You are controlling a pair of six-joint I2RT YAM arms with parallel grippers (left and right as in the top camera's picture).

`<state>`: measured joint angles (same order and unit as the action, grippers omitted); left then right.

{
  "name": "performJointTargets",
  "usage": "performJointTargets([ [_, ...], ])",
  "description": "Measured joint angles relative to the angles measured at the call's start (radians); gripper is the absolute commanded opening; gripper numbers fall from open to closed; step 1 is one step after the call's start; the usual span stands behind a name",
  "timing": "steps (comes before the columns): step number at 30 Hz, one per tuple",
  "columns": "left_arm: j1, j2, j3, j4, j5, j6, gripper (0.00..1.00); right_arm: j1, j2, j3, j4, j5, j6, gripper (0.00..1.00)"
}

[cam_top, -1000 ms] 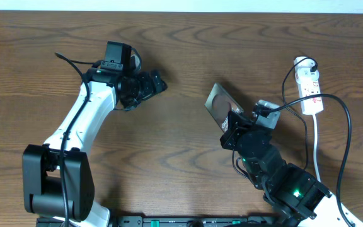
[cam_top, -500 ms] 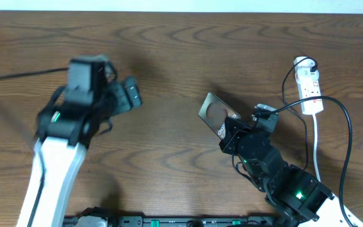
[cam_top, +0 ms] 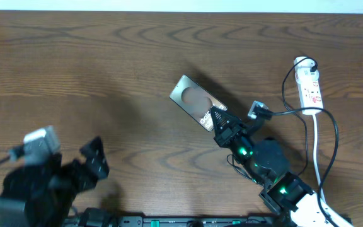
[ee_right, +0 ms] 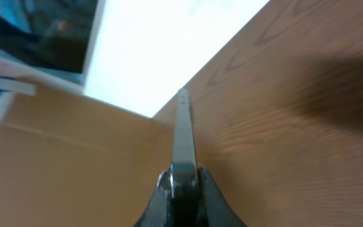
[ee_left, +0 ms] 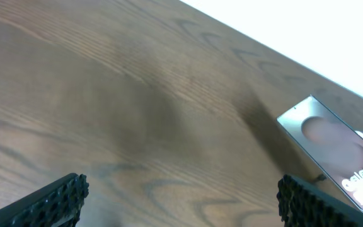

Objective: Plug charger to phone and switch on socket
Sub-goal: 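Open the left gripper and pull the phone away with the right gripper, then bring the left gripper to grasp the phone's other end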

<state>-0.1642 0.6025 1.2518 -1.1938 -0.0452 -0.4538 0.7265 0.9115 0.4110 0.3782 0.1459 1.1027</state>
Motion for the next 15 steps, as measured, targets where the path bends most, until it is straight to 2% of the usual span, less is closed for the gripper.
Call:
performJointTargets([
  [4,0.0,-0.085,-0.002,-0.069,0.004,-0.05,0.98,-0.067,0.046,-0.086,0.19,-0.11,0.06,0.01],
  [9,0.0,-0.121,-0.069,-0.087,0.016,-0.171,0.98,-0.138,0.153,-0.133,0.361,-0.272,0.149,0.01],
  [11,0.0,-0.121,-0.116,-0.05,0.023,-0.222,0.98,-0.149,0.2,-0.136,0.458,-0.336,0.169,0.01],
  [15,0.0,-0.12,-0.238,0.123,0.094,-0.295,0.98,-0.154,0.281,-0.135,0.611,-0.414,0.21,0.01],
])
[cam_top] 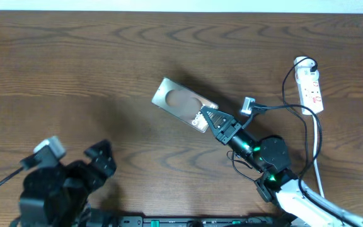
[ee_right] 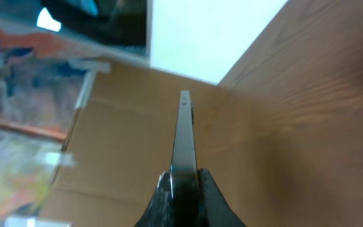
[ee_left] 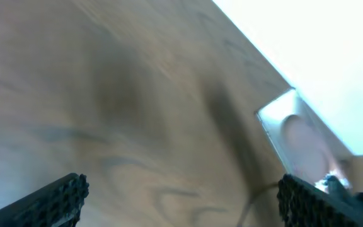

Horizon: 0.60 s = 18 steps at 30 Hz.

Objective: Plug charger to phone and switch on socket
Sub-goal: 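Bring the left gripper to grasp the phone's other end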

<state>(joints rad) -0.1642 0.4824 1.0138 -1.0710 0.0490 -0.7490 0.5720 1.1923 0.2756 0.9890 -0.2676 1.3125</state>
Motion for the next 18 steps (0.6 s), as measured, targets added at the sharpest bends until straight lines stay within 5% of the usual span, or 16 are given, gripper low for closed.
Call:
performJointTargets([
  [9,0.0,0.008,-0.246,0.374,0.207,-0.125,0.98,-0.008,0.151,0.0,0.137,-0.039,0.097,0.01],
  [18,0.0,0.028,-0.301,0.4,0.267,-0.233,0.98,-0.008,0.165,0.0,0.237,-0.039,0.182,0.01],
])
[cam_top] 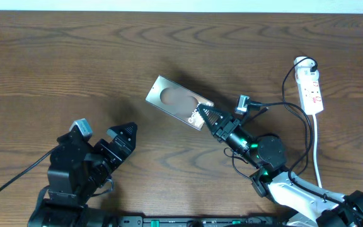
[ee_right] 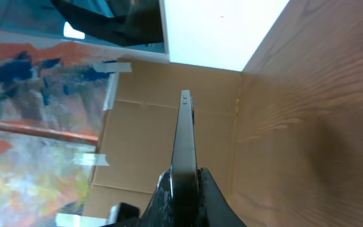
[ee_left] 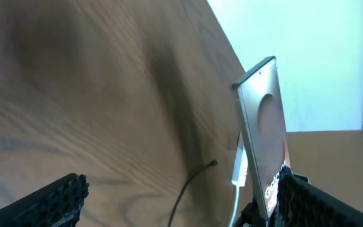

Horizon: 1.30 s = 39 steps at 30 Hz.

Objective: Plug charger to phone and switch on socket
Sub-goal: 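Bring the left gripper to grasp the phone's other end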

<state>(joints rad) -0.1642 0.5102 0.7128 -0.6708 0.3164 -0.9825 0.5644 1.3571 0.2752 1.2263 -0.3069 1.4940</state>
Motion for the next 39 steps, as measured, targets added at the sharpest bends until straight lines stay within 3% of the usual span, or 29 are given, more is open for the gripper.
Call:
performJointTargets([
  [8,0.0,0.071,0.0,0.04,0.019,-0.138,0.98,0.093,0.0,0.0,-0.001,0.098,0.064,0.01],
  [20,-0.065,0.298,-0.001,0.304,0.087,-0.196,0.98,0.167,0.0,0.0,-0.001,0.222,0.095,0.01],
  [24,-0.119,0.383,-0.002,0.391,0.097,-0.203,0.86,0.167,0.0,0.0,-0.011,0.233,0.126,0.01],
  [28,-0.158,0.451,-0.002,0.483,0.1,-0.201,0.82,0.167,0.0,0.0,-0.037,0.237,0.188,0.01],
  [36,-0.187,0.489,-0.002,0.553,0.101,-0.207,0.52,0.167,0.0,0.0,-0.041,0.237,0.305,0.01],
  [39,-0.187,0.489,-0.002,0.565,0.1,-0.205,0.46,0.167,0.0,0.0,-0.043,0.237,0.333,0.01],
])
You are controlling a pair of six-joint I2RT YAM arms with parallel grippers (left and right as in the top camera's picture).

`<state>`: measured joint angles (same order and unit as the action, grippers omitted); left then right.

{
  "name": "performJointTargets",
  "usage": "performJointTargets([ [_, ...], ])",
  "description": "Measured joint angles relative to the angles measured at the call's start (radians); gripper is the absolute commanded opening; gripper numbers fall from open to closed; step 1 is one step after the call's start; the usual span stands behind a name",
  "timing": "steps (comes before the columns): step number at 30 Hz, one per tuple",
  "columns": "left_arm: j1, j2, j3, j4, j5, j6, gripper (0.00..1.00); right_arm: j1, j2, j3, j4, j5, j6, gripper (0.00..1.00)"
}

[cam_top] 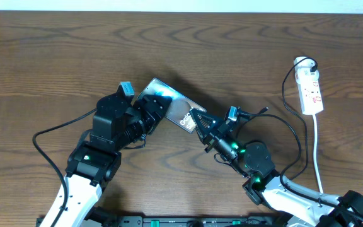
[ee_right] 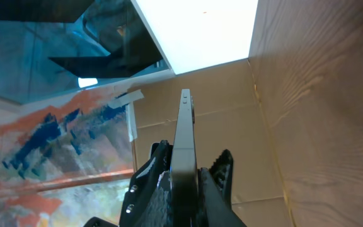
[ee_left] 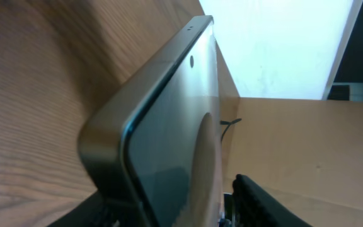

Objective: Plug charger to phone and switch on socket
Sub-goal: 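Bring the left gripper to grasp the phone's other end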

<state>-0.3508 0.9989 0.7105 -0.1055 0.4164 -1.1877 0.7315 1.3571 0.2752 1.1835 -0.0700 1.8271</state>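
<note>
The phone (cam_top: 172, 101), a silver slab, hangs tilted above the table's middle. My right gripper (cam_top: 197, 120) is shut on its right end, and the right wrist view shows it edge-on (ee_right: 184, 139) rising from the right gripper (ee_right: 184, 180). My left gripper (cam_top: 153, 108) stands open with its jaws either side of the phone's left end. The phone (ee_left: 169, 126) fills the left wrist view, passing through the left gripper (ee_left: 181, 200). One left finger (ee_right: 222, 167) stands apart from it. The charger plug (cam_top: 231, 113) lies loose on its black cable (cam_top: 288, 129). The white socket strip (cam_top: 310, 87) lies at the right.
The black cable loops over the table between the plug and the socket strip, right of my right arm. A white lead runs from the strip toward the front right edge. Bare wood lies on the left and far sides.
My left arm has moved from the front left up to the phone, and its open jaws now straddle the phone's left end. The right gripper holds the phone a little further left.
My right gripper held the phone low near the middle while the left arm sat at the front left corner. Then the phone was further left and the left arm nearer. Now both grippers are at the phone, one at each end.
</note>
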Motion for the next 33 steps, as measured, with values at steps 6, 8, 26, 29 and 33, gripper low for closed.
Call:
performJointTargets([
  [6,0.0,0.0,0.0,0.066,0.001,0.002,0.44,0.0,0.0,0.0,-0.002,0.0,0.034,0.01],
  [8,-0.001,0.001,0.0,0.086,0.001,0.001,0.43,0.0,0.0,0.0,0.001,0.005,0.048,0.01],
  [26,-0.039,0.001,0.0,0.112,-0.03,-0.006,0.38,0.009,0.0,0.0,0.043,0.017,0.103,0.01],
  [29,-0.047,0.001,0.0,0.113,-0.033,-0.006,0.38,0.013,0.0,0.0,0.04,0.019,0.103,0.01],
  [33,-0.072,0.001,0.0,0.113,-0.058,-0.006,0.33,0.035,0.0,0.001,0.04,0.041,0.103,0.01],
])
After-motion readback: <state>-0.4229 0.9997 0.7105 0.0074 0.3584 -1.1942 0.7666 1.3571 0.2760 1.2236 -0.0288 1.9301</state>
